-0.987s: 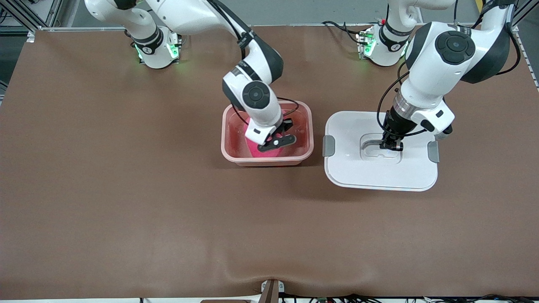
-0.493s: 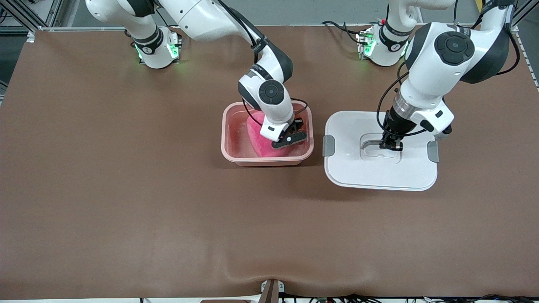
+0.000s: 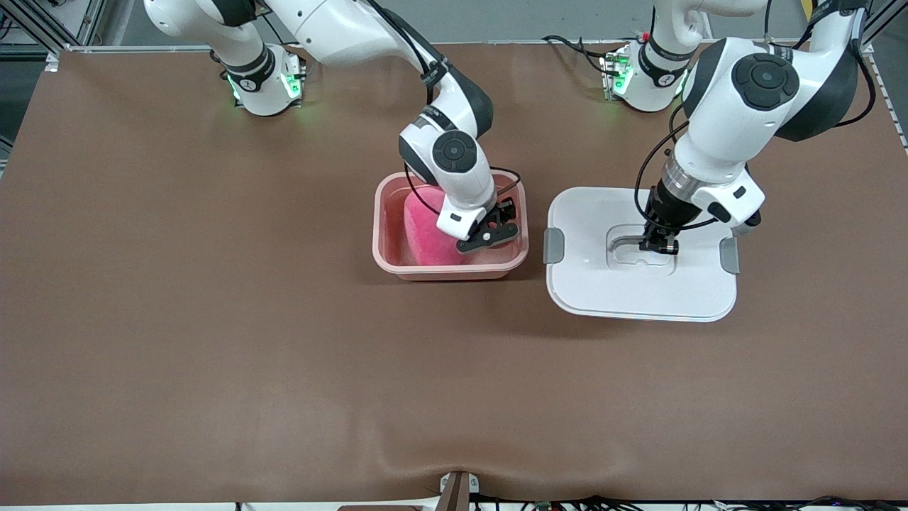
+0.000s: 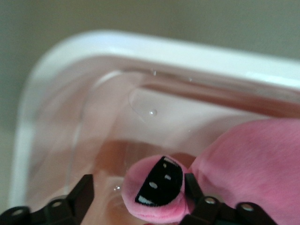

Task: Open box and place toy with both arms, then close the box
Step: 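Lower the plush into the container and open the right gripper, then withdraw the right gripper while the left gripper carries the lid over the container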

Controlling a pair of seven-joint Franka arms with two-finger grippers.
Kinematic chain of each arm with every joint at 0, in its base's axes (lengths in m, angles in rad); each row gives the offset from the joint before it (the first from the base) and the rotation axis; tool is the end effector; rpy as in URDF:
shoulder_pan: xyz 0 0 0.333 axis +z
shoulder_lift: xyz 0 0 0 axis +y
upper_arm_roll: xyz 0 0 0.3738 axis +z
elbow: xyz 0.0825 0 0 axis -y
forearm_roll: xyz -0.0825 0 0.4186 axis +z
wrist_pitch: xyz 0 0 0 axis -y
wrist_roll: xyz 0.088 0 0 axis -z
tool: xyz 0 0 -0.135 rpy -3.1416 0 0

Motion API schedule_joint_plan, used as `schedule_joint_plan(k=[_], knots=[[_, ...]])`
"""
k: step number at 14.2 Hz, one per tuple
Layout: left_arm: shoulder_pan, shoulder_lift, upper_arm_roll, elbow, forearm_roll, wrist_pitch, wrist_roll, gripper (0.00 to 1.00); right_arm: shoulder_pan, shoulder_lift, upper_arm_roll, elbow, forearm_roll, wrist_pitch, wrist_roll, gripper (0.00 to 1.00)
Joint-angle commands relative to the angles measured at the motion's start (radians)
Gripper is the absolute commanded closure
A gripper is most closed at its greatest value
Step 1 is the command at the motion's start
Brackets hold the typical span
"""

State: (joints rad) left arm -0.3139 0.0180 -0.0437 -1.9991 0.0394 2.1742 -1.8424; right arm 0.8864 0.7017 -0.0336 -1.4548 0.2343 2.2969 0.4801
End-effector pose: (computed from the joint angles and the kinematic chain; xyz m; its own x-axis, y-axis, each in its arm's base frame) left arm 0.5727 -0.2113 0.4795 0.1062 0.9943 -0.0084 0.9817 -0.1035 0.1597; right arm 0.5184 0.6165 0.2822 0.9719 0.2327 0.0343 0.2346 -0.9487 -0.2122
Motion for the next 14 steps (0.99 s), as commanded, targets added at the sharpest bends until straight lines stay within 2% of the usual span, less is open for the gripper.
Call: schedule_joint_plan(k=[1, 7, 10, 12, 14], knots=[[0.009, -0.033, -0.005, -0.027, -0.019, 0.013, 0.028, 1.00, -0.046, -0.111, 0.006, -0.018, -0.018, -0.072, 0.023, 0.00], [0.006, -0.030, -0.005, -0.018, -0.054, 0.013, 0.028, 1.00, -0.234, -0.303, 0.004, -0.038, -0.027, -0.327, 0.012, 0.00], [-0.005, -0.024, -0.005, -0.003, -0.095, 0.019, 0.032, 1.00, -0.319, -0.393, 0.004, -0.100, -0.050, -0.359, -0.004, 0.00], [-0.007, -0.024, -0.007, -0.003, -0.095, 0.024, 0.032, 1.00, -0.380, -0.451, 0.004, -0.156, -0.050, -0.370, -0.075, 0.00], [-0.019, -0.021, -0.022, -0.001, -0.095, 0.027, 0.032, 1.00, -0.446, -0.485, 0.004, -0.167, -0.050, -0.425, -0.157, 0.00]])
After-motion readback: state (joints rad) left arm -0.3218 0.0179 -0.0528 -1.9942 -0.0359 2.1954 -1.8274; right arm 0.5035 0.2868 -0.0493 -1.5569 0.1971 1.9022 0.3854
